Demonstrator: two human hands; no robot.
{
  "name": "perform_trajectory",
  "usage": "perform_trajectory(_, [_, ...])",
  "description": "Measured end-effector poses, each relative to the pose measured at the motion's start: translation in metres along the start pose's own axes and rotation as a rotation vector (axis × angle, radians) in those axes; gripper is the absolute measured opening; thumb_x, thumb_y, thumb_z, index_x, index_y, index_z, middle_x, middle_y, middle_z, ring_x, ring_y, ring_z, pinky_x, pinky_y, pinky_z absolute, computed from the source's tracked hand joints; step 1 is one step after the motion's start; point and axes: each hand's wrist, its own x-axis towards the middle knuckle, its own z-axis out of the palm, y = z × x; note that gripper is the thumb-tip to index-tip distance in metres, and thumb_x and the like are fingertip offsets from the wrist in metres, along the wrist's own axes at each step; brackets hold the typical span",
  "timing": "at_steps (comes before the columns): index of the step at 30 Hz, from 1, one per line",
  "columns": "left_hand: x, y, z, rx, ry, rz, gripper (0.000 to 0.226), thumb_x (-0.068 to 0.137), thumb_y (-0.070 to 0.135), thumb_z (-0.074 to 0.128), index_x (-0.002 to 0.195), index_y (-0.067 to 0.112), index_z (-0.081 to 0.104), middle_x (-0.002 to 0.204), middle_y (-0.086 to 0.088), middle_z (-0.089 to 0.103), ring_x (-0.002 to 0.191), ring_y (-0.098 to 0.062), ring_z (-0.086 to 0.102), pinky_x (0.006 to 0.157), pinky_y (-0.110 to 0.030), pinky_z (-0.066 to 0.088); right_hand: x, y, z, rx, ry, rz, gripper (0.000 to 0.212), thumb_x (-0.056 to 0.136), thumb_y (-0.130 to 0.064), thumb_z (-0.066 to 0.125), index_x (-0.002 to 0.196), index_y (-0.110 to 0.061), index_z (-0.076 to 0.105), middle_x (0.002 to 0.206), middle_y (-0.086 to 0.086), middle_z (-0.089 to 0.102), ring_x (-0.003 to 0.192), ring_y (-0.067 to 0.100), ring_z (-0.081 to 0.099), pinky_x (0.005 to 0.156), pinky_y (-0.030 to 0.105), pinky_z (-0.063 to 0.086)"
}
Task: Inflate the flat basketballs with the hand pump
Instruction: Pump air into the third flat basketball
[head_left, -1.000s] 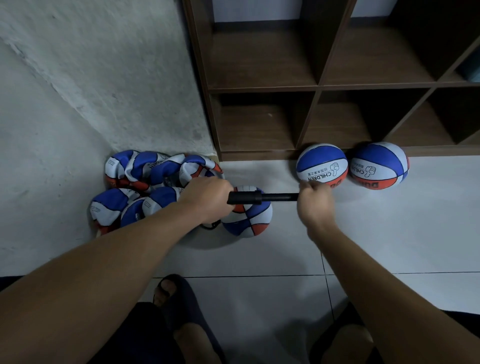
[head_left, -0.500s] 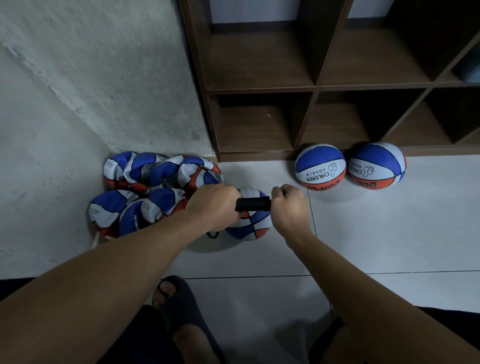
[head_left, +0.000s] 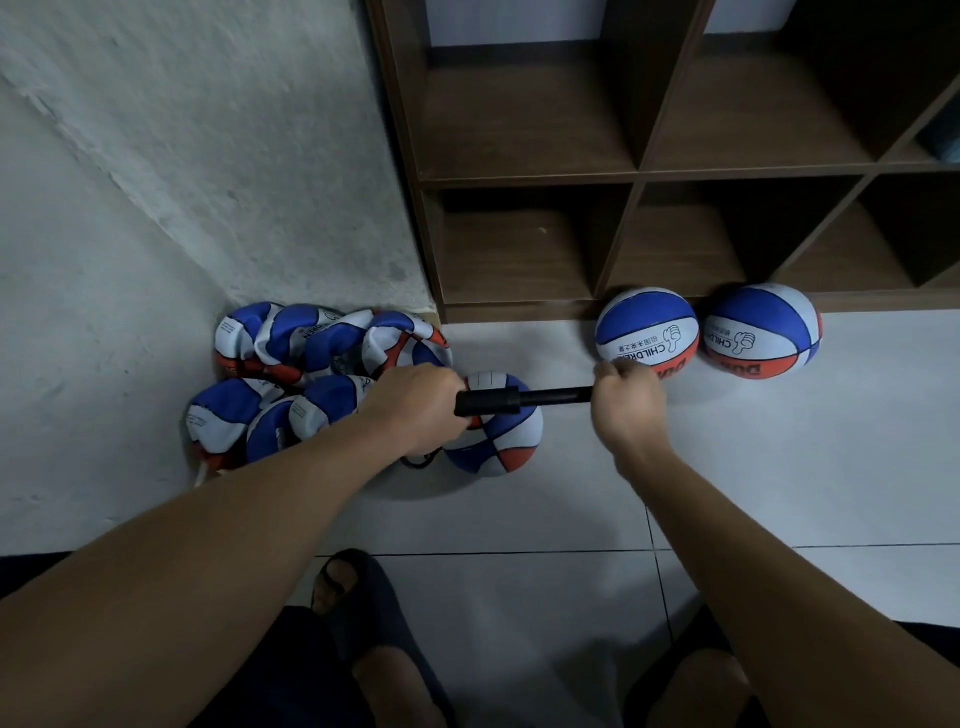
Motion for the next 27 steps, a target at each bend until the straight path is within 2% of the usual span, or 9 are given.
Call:
perform_trajectory(2, [0.001, 0.004, 0.000, 0.018, 0.025, 0.017, 0.033, 0.100, 0.044, 0.058, 0.071, 0.027, 0.059, 0.066, 0.005, 0.063, 0.058, -0.017, 0.062, 0.052, -0.031, 0.045, -0.011, -0.001, 0.013, -0.020, -0.052, -0.040, 0.032, 0.106, -0.025, 0.046, 0.085, -0.005, 0.059, 0.079, 0.015, 0.063, 0.074, 0.035, 0.060, 0.068, 0.048, 0.051])
perform_trajectory(5, [-0.001, 0.015, -0.002, 0.039, 0.032, 0.048, 0.030, 0.098, 0.043, 0.058, 0.073, 0.026, 0.058, 0.067, 0.005, 0.062, 0.059, -0.017, 0.062, 0.055, -0.032, 0.052, -0.018, -0.003, 0.021, -0.020, -0.104, -0.068, 0.034, 0.108, -0.022, 0.045, 0.077, -0.010, 0.051, 0.069, 0.008, 0.052, 0.064, 0.025, 0.050, 0.058, 0.037, 0.038])
perform_trajectory(11, [0.001, 0.020, -0.007, 0.022, 0.063, 0.078, 0.029, 0.091, 0.034, 0.061, 0.065, 0.024, 0.054, 0.062, 0.005, 0.059, 0.056, -0.020, 0.060, 0.054, -0.034, 0.052, -0.019, -0.014, 0.024, -0.008, -0.173, -0.074, 0.032, 0.106, -0.025, 0.048, 0.080, -0.009, 0.053, 0.068, 0.005, 0.050, 0.062, 0.022, 0.047, 0.057, 0.033, 0.035])
perform_trajectory(15, [0.000, 0.020, -0.007, 0.039, 0.063, 0.086, 0.025, 0.091, 0.033, 0.059, 0.068, 0.023, 0.056, 0.063, 0.004, 0.060, 0.056, -0.020, 0.060, 0.054, -0.033, 0.051, -0.018, -0.010, 0.022, 0.035, -0.201, -0.025, 0.032, 0.106, -0.023, 0.049, 0.076, -0.012, 0.050, 0.065, 0.003, 0.043, 0.058, 0.017, 0.040, 0.054, 0.030, 0.031])
perform_trajectory(18, [-0.001, 0.019, -0.005, 0.029, 0.034, 0.083, 0.025, 0.091, 0.033, 0.058, 0.069, 0.023, 0.056, 0.064, 0.003, 0.062, 0.057, -0.020, 0.061, 0.054, -0.033, 0.051, -0.015, -0.007, 0.020, 0.035, -0.233, -0.001, 0.031, 0.104, -0.022, 0.052, 0.075, -0.012, 0.052, 0.066, 0.004, 0.045, 0.060, 0.020, 0.042, 0.057, 0.032, 0.033])
perform_trajectory(21, [-0.001, 0.006, -0.007, 0.005, 0.012, 0.047, 0.031, 0.094, 0.039, 0.057, 0.067, 0.024, 0.055, 0.063, 0.004, 0.061, 0.056, -0.019, 0.061, 0.053, -0.032, 0.049, -0.002, -0.004, 0.005, 0.060, -0.188, 0.045, 0.023, 0.098, -0.025, 0.054, 0.079, -0.013, 0.054, 0.068, 0.005, 0.045, 0.063, 0.024, 0.044, 0.059, 0.039, 0.037])
perform_trajectory(23, [-0.002, -0.007, -0.009, -0.001, -0.017, 0.014, 0.033, 0.097, 0.040, 0.056, 0.068, 0.024, 0.057, 0.065, 0.003, 0.062, 0.057, -0.019, 0.060, 0.053, -0.032, 0.046, 0.012, 0.001, -0.009, 0.115, -0.110, 0.092, 0.014, 0.095, -0.023, 0.055, 0.084, -0.014, 0.056, 0.070, 0.006, 0.045, 0.065, 0.025, 0.042, 0.055, 0.036, 0.038])
perform_trajectory(25, [-0.003, -0.012, -0.011, -0.001, -0.047, 0.008, 0.032, 0.098, 0.039, 0.055, 0.070, 0.024, 0.059, 0.068, 0.001, 0.063, 0.058, -0.020, 0.061, 0.055, -0.034, 0.050, 0.020, 0.006, -0.018, 0.160, -0.055, 0.119, 0.007, 0.092, -0.022, 0.054, 0.090, -0.016, 0.058, 0.074, 0.007, 0.047, 0.067, 0.025, 0.040, 0.052, 0.033, 0.036])
perform_trajectory(27, [-0.004, -0.005, -0.012, -0.007, -0.048, 0.012, 0.034, 0.099, 0.040, 0.055, 0.070, 0.024, 0.059, 0.068, 0.001, 0.063, 0.059, -0.021, 0.061, 0.055, -0.034, 0.050, 0.018, 0.005, -0.017, 0.167, -0.025, 0.114, 0.012, 0.089, -0.024, 0.051, 0.090, -0.015, 0.059, 0.078, 0.007, 0.051, 0.070, 0.026, 0.042, 0.059, 0.036, 0.038])
